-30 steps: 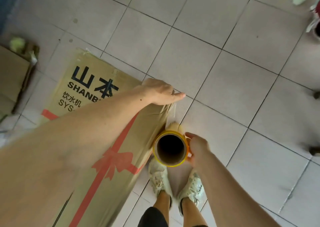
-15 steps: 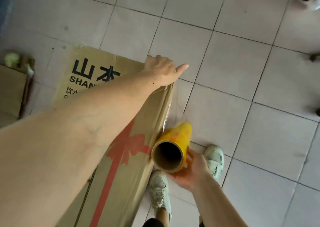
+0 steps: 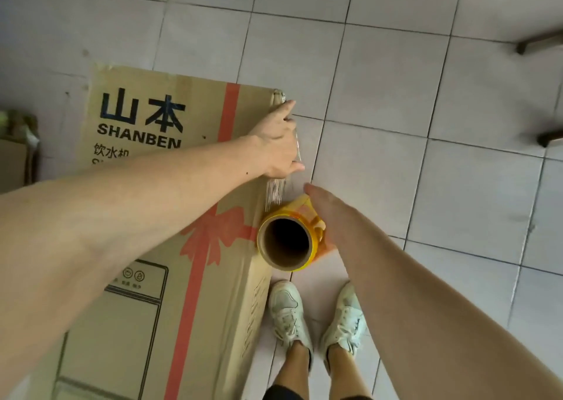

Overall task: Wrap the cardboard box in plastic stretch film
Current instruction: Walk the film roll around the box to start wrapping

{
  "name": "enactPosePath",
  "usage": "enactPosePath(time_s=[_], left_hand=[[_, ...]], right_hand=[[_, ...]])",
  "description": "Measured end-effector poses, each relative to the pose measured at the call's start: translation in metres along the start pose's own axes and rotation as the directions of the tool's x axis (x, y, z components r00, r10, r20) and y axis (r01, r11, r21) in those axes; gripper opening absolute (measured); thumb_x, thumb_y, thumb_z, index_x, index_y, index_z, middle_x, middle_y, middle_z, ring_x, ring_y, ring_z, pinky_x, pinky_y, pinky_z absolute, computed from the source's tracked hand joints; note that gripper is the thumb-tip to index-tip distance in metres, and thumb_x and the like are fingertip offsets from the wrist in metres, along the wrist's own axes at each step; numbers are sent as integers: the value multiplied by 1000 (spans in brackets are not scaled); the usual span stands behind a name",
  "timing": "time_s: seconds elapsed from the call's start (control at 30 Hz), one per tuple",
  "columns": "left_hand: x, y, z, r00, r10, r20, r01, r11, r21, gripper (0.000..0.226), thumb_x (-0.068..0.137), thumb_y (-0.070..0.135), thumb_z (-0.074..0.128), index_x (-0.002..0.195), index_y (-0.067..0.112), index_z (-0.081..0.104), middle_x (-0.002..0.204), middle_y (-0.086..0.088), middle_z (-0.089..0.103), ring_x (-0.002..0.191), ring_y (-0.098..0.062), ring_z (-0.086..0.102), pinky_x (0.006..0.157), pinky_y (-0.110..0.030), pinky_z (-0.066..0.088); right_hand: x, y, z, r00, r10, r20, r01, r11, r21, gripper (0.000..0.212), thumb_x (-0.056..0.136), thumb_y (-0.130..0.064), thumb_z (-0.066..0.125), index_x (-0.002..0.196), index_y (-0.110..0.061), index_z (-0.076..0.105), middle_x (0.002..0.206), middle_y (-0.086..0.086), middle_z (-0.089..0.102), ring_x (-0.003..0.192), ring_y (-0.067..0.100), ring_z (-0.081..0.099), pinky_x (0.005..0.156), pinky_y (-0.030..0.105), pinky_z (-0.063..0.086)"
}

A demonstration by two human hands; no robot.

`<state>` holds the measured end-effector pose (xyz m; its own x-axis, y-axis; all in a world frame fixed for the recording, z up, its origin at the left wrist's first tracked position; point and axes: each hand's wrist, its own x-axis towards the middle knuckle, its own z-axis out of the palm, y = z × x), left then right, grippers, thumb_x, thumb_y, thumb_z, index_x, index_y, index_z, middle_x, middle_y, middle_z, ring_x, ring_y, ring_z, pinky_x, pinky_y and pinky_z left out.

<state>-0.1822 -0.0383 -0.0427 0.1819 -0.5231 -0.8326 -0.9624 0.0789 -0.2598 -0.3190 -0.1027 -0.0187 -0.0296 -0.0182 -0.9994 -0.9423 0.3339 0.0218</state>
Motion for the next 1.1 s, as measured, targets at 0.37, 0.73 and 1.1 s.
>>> enactPosePath(time_s=[0.37,0.73,1.1], left_hand=[[-12,0,-15,993,-93,70,92,996,21,73,102,59,10,112,24,74,119,3,68,141,-25,33,120,-56,5],[-15,28,-15,990,-55,128,54,998,13,71,102,60,10,112,25,70,146,-7,53,149,-35,23,114,-66,-15],[-41,70,-4,969,-156,190,147,987,61,79,101,59,5,127,16,65,149,-5,51,153,-27,14,113,-63,-22]], right_hand=[[2,141,28,929,165,332,-364,577,731,59,86,-60,58,121,-12,53,112,25,67,103,45,64,89,55,53],[18,156,18,999,33,-3,-28,878,478,49,103,-16,32,146,-37,42,125,4,54,99,27,56,77,42,51],[10,129,29,966,208,156,-212,977,7,91,81,-73,57,140,-6,37,138,24,51,121,48,53,99,58,47]])
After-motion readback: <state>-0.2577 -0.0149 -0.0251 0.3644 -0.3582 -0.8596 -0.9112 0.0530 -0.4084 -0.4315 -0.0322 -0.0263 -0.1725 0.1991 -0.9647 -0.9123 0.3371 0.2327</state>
